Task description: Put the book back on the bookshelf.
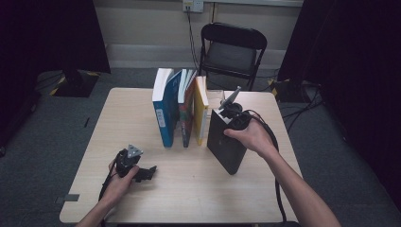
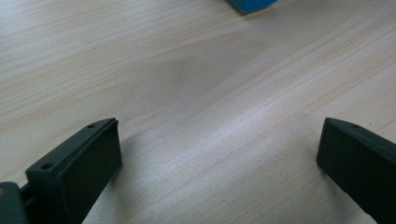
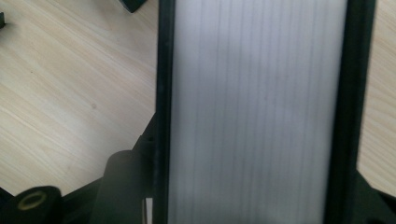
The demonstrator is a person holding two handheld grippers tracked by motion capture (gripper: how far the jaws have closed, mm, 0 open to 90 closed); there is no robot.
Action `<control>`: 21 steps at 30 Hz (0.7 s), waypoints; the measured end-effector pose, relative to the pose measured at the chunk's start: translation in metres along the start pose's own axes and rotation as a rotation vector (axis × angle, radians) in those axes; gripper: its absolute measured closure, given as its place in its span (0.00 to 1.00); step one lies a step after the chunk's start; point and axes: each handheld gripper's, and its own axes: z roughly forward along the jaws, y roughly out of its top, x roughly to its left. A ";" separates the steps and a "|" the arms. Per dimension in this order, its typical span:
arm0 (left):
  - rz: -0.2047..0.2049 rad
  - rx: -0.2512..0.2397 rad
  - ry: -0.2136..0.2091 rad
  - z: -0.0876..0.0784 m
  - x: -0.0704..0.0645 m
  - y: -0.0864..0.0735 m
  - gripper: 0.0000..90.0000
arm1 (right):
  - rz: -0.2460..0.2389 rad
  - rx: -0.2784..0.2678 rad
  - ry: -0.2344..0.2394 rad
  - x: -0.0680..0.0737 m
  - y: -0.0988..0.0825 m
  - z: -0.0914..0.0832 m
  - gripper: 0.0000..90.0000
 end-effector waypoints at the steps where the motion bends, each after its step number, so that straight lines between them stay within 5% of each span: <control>1: 0.000 0.000 0.000 0.000 0.000 0.000 0.00 | 0.005 0.002 0.000 0.003 0.000 0.000 0.57; 14: 0.002 0.000 0.000 0.000 0.000 0.000 0.00 | 0.087 0.000 -0.003 0.007 0.000 -0.004 0.59; 21: 0.002 0.001 0.000 0.000 0.000 0.000 0.00 | 0.128 -0.075 -0.017 0.006 0.002 -0.018 0.59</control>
